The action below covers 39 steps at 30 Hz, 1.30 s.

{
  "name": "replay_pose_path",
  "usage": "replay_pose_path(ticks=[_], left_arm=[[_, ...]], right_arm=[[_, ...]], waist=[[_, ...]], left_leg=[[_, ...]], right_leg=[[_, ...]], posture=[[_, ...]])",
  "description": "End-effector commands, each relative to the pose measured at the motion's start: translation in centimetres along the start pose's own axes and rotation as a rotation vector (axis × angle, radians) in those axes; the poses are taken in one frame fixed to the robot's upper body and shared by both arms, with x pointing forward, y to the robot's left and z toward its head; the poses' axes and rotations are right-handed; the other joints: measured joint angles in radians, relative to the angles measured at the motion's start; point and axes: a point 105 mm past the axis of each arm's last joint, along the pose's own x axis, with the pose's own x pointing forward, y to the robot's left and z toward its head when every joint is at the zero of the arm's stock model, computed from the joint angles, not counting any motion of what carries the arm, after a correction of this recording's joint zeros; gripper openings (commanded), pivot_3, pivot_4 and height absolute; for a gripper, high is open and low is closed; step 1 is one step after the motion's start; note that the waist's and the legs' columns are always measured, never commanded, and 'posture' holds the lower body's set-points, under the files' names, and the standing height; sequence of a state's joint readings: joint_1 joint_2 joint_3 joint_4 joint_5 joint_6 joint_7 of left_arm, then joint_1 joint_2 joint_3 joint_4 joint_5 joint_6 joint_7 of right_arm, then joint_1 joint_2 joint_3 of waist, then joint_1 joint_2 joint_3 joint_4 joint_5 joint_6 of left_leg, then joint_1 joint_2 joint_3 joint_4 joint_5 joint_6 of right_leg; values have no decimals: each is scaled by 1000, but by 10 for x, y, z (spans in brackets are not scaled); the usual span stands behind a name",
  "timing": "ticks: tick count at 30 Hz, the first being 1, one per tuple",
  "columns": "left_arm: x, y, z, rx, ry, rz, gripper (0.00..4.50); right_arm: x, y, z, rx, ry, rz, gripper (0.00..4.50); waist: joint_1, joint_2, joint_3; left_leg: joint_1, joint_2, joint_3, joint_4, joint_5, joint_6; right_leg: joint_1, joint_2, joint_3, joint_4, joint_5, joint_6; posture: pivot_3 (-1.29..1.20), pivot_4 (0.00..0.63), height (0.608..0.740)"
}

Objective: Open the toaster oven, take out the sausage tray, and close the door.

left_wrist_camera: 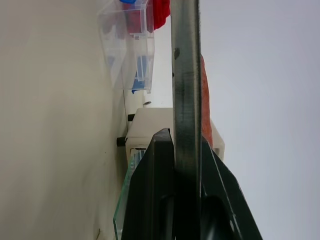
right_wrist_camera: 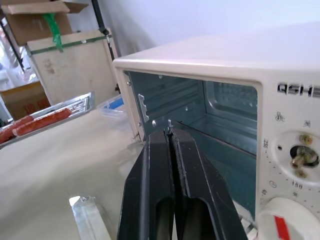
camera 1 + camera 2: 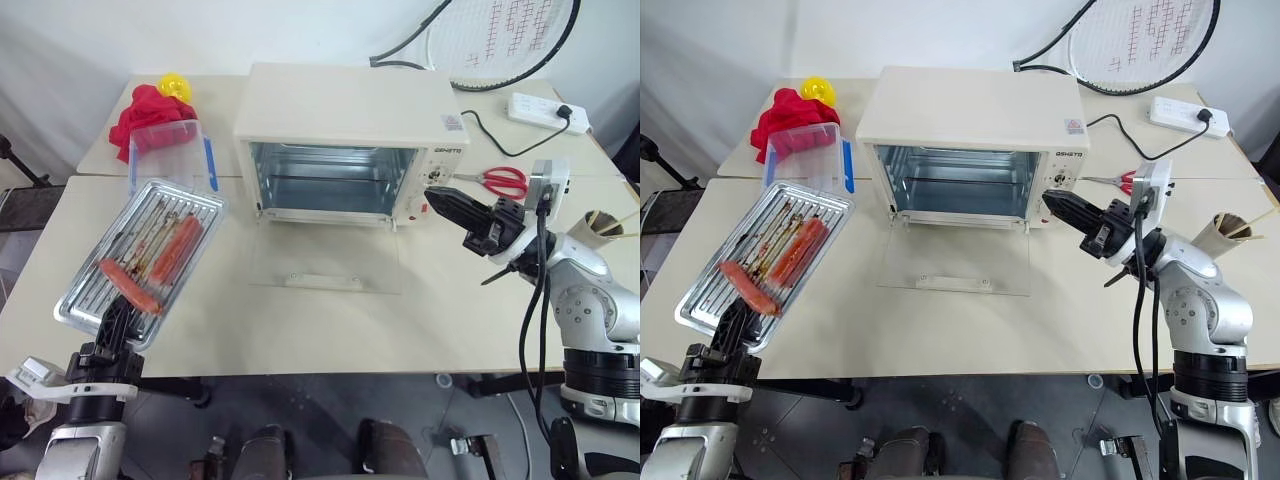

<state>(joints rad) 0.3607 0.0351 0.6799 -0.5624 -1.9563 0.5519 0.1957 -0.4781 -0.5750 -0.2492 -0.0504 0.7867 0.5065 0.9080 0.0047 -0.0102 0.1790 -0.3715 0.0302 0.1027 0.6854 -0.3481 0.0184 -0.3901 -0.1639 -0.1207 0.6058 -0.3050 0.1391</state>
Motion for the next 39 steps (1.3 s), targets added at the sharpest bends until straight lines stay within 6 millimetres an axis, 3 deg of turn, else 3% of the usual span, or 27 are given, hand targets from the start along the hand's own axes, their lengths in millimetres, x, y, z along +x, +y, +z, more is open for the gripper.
replay_pose_path(ticks=[1, 4, 7, 12, 20, 24, 28, 35, 39], left_arm=[[4, -17, 0, 28, 7, -64, 0], [4, -19, 1, 25, -1, -76, 0], [7, -15, 1, 14, 3, -69, 0], [10, -16, 0, 12, 19, -78, 0], [13, -16, -4, -9, 17, -81, 0], [14, -16, -4, -17, 11, -82, 0], [13, -16, -1, -13, -3, -78, 0], [12, -16, 4, 0, -13, -75, 0], [9, -15, 2, 1, -8, -73, 0]], right_arm=[[-20, 10, -12, -202, 185, 46, 82], [-32, 8, -31, -169, 268, 28, 82], [-47, -7, -70, -179, 409, 25, 82], [-53, -21, -101, -214, 531, 65, 82], [-27, -13, -110, -166, 479, 158, 82], [-16, -2, -102, -109, 397, 204, 82], [-11, 7, -82, -86, 304, 222, 82], [-8, -3, -39, -58, 129, 116, 82], [8, -10, -3, -36, -28, 54, 82]], waist=[[10, 0, 0], [15, -1, -1], [12, -1, -1], [7, -1, -1], [7, -1, -1], [10, -1, -1], [10, -1, -1], [17, -1, -1], [15, -1, -1]], left_leg=[[0, -1, 0, 0, 0, 0], [0, -2, 1, 0, -1, 1], [2, -2, 3, 0, -1, 1], [2, -1, 3, 1, 0, 0], [1, 0, 2, 1, 0, 0], [1, 0, 2, 1, 0, 0], [1, 0, 2, 1, 0, 0], [1, 0, 2, 1, -1, -1], [1, 0, 3, 1, -1, -1]], right_leg=[[0, 0, 0, 0, 0, 0], [0, 1, 0, -2, 0, 0], [1, 2, 2, -2, 1, 1], [1, 2, 2, -1, 1, 0], [1, 3, 1, -2, 1, 0], [1, 3, 1, -3, 1, 0], [1, 3, 1, -3, 1, 0], [1, 3, 1, -3, 1, 0], [0, 3, 2, -3, 2, -1]], posture=[[0, 150, 740], [0, 150, 740], [0, 150, 740], [0, 150, 740], [0, 150, 740], [0, 150, 740], [0, 150, 740], [0, 150, 740], [0, 150, 740]])
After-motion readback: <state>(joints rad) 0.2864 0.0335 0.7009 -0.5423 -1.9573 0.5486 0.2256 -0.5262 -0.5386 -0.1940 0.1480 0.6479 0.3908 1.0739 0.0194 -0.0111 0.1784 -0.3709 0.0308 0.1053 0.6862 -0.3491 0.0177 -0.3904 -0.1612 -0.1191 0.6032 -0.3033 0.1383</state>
